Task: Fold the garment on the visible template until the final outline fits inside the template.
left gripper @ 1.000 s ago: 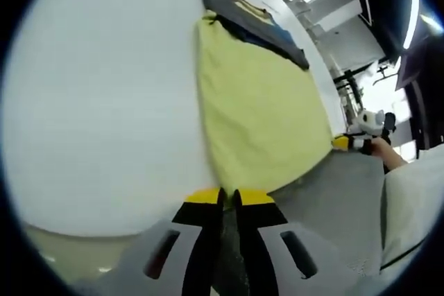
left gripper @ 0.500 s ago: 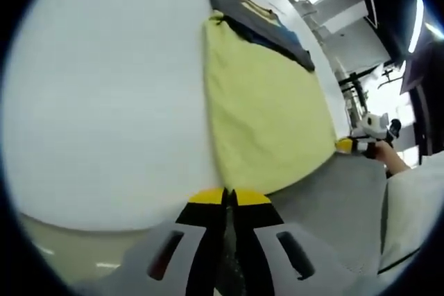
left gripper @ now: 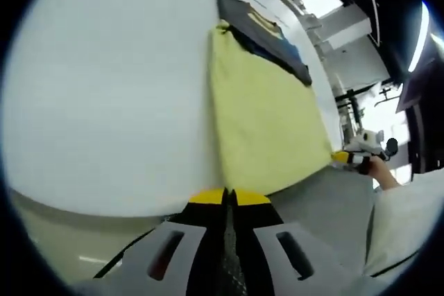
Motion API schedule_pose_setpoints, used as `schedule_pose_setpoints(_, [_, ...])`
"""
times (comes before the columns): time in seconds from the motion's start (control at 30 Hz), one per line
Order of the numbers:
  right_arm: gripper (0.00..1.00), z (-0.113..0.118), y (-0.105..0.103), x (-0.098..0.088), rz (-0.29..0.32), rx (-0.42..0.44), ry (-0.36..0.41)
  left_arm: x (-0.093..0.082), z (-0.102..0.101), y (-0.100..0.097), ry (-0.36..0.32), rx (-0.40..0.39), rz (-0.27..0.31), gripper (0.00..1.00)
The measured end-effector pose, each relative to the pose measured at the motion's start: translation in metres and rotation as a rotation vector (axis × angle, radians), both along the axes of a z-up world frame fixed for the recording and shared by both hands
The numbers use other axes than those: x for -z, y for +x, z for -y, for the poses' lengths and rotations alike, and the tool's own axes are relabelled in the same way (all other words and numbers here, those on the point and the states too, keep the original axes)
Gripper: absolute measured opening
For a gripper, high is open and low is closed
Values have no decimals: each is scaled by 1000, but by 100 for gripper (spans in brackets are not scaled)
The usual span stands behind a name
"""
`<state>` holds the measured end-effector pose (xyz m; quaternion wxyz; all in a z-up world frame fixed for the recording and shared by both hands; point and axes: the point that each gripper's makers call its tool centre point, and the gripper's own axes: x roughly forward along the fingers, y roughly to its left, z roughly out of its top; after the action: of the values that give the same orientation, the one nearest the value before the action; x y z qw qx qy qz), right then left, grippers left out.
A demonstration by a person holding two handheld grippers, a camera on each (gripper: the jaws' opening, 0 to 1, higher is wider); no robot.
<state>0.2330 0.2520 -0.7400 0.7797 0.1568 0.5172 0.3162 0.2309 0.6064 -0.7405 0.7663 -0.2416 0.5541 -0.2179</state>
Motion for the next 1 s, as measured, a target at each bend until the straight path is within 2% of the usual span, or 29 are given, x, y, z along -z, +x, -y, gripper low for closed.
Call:
schedule_pose_setpoints(0.43, [3, 9, -12, -20, 18, 29, 32, -22, 7, -10, -38, 5, 34, 0])
schedule_pose_setpoints(0.57, [3, 10, -15, -30, 18, 60, 75, -31, 8, -13, -42, 6, 48, 0])
schedule_pose_setpoints(0.73, [3, 9, -18, -39, 27, 74, 90, -43, 13, -16, -89, -33, 59, 0])
schedule_pose_setpoints(1.0, [3, 11, -22, -45, 33, 81, 103, -54, 16, -22, -91, -35, 79, 0])
